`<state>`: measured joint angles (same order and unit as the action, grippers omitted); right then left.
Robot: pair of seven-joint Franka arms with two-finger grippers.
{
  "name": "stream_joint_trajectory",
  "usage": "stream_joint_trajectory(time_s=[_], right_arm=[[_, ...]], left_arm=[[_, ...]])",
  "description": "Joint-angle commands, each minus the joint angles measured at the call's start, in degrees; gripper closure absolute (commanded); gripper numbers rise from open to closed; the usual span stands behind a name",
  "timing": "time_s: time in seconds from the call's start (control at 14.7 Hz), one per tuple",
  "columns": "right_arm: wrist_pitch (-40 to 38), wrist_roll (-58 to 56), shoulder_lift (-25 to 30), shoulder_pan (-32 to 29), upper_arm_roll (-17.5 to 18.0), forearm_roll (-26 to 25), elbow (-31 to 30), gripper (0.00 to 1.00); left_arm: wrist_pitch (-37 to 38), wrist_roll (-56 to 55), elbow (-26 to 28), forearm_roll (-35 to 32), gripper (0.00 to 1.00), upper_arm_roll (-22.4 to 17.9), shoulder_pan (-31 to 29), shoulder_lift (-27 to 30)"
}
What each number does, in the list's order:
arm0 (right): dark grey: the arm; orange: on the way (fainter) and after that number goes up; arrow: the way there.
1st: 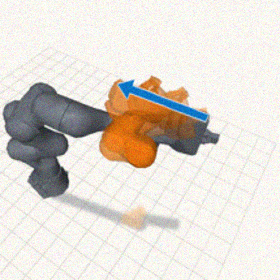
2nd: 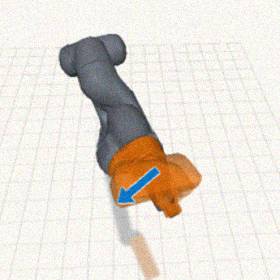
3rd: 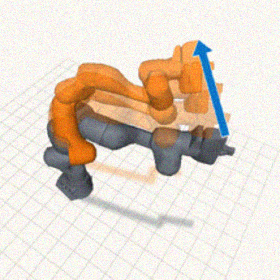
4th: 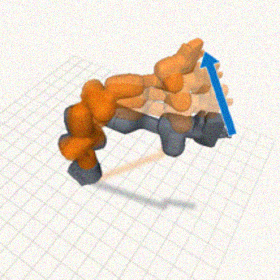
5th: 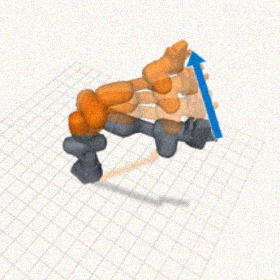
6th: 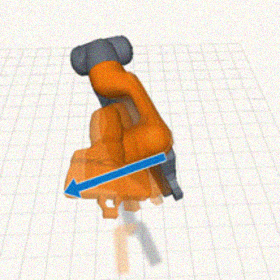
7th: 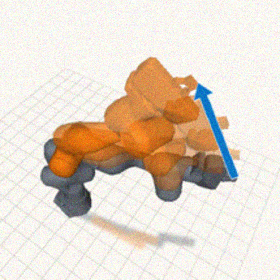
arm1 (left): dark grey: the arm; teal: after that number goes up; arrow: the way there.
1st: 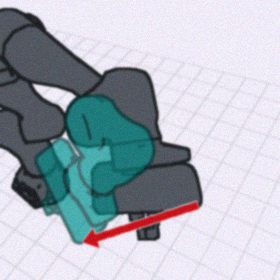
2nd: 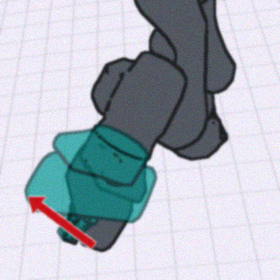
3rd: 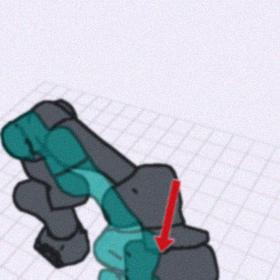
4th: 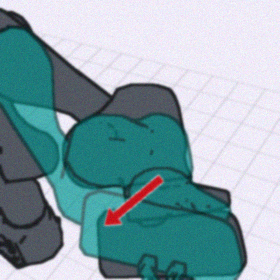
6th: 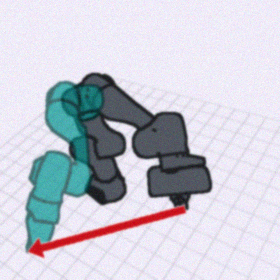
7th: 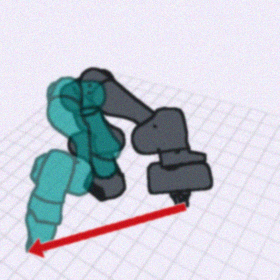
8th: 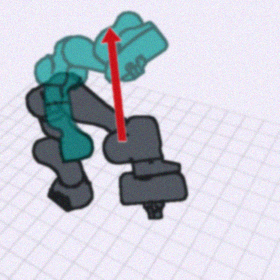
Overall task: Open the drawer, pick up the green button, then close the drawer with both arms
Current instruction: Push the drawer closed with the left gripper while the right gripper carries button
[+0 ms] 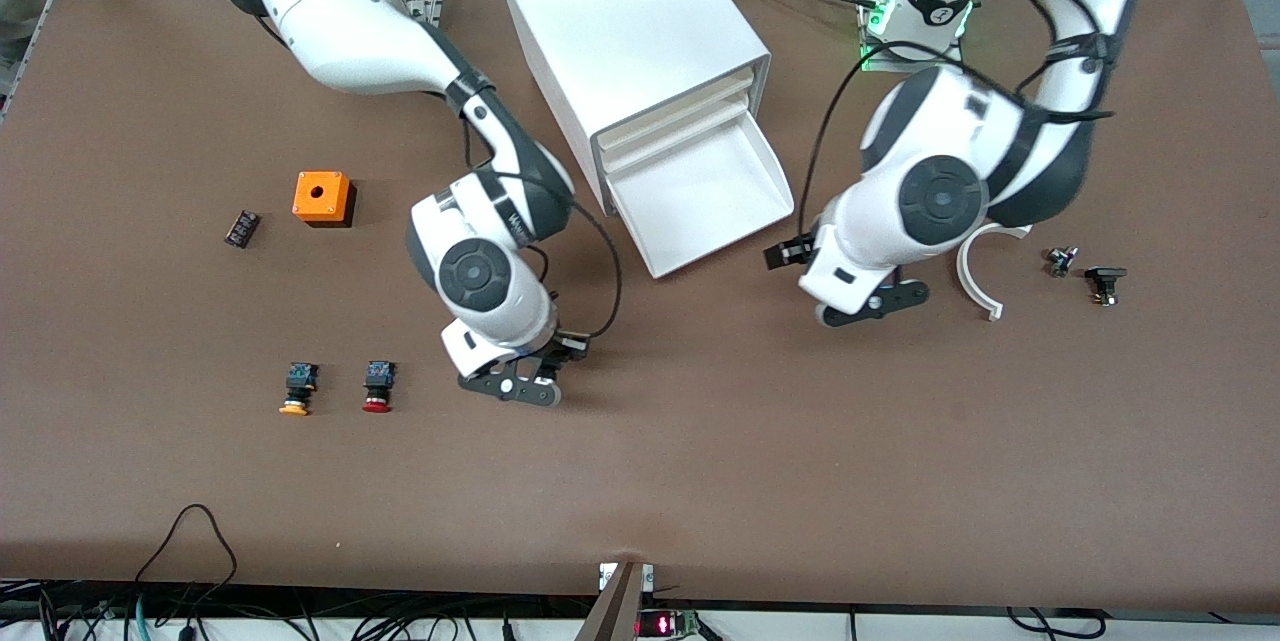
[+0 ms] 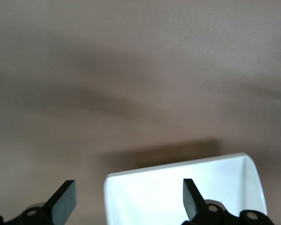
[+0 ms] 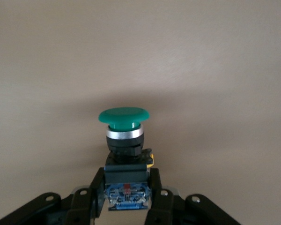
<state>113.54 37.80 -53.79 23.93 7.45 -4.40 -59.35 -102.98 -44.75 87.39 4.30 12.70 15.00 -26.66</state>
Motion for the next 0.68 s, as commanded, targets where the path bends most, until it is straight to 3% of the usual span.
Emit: stream_joint_trajectory(time_s=[0.0,0.2,0.61], right_arm=[[0.1,-12.0,0.7,-4.6,1.1,-0.1,-3.1,1.00],[0.1,-19.9,0.7,-7.9,1.1,0.0,-6.4,1.00],[0.7,-24.3,0.6,-11.7,1.0,-0.3,-8.2,1.00]], left_arm=[[-9.4,-6.6,7.4,-1.7,0.00,-0.4,2.7,0.7],[-16.6,-8.9,12.1,-6.0,0.00,-0.4,4.2,-0.1],[-22.9,-15.5,13.5,-9.1,0.00,-0.1,6.9,-4.6]])
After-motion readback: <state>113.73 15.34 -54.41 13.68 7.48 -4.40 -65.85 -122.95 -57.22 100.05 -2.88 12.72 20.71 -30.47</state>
